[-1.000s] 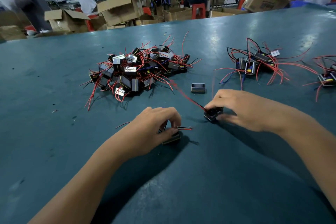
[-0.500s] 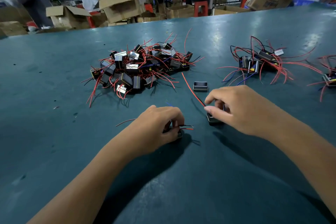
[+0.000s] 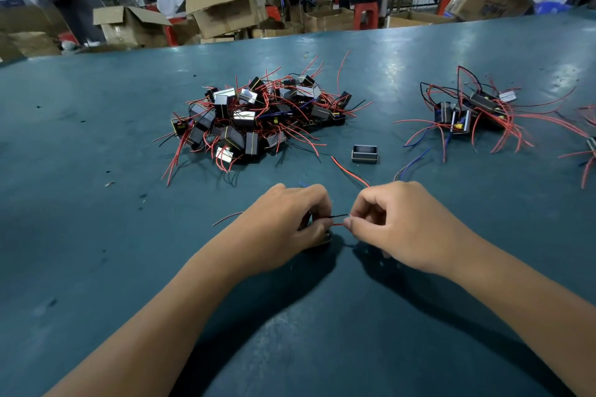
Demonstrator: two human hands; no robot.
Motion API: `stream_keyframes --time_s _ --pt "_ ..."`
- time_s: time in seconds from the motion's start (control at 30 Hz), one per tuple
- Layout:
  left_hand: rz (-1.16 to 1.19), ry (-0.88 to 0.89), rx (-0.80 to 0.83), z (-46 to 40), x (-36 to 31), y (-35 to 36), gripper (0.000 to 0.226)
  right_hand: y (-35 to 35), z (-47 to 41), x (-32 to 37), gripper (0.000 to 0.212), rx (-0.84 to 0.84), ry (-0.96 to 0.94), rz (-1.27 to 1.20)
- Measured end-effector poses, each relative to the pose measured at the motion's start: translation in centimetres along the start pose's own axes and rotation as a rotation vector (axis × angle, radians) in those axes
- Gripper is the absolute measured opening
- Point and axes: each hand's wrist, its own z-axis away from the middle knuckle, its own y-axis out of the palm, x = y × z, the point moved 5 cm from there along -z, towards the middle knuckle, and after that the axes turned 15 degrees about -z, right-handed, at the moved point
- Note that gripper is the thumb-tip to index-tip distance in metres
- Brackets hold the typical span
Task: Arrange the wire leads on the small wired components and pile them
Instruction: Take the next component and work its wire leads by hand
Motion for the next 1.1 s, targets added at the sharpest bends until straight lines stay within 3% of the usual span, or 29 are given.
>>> stream_keyframes --time_s 0.27,0.47,0.6,0.83,1.0,1.1 --pt "0.064 -0.106 -0.029 0.1 0.7 0.1 0.01 0.0 -0.1 -0.6 0.015 0.083 0.102 -0.061" --pt "0.229 -0.019 0.0 0.1 0.5 0.5 0.013 0.3 -0.5 -1.4 0.015 0.067 0.151 -0.283" --pt "0.207 0.013 -0.015 -0.1 0.5 0.8 0.007 0.6 -0.5 -1.4 0.019 0.087 0.138 -0.354" --pt "0.297 -0.019 0.011 -0.1 1.1 1.0 0.009 -0.8 -0.5 -0.4 0.014 0.284 -0.115 -0.093" --pt "0.313 -0.011 0.023 -0.1 1.2 1.0 0.011 -1.7 -0.5 0.1 0.01 0.211 -0.31 0.087" --pt "0.29 0.03 0.024 -0.1 0.8 0.9 0.014 -1.6 -0.6 0.1 0.012 0.171 -0.333 0.145"
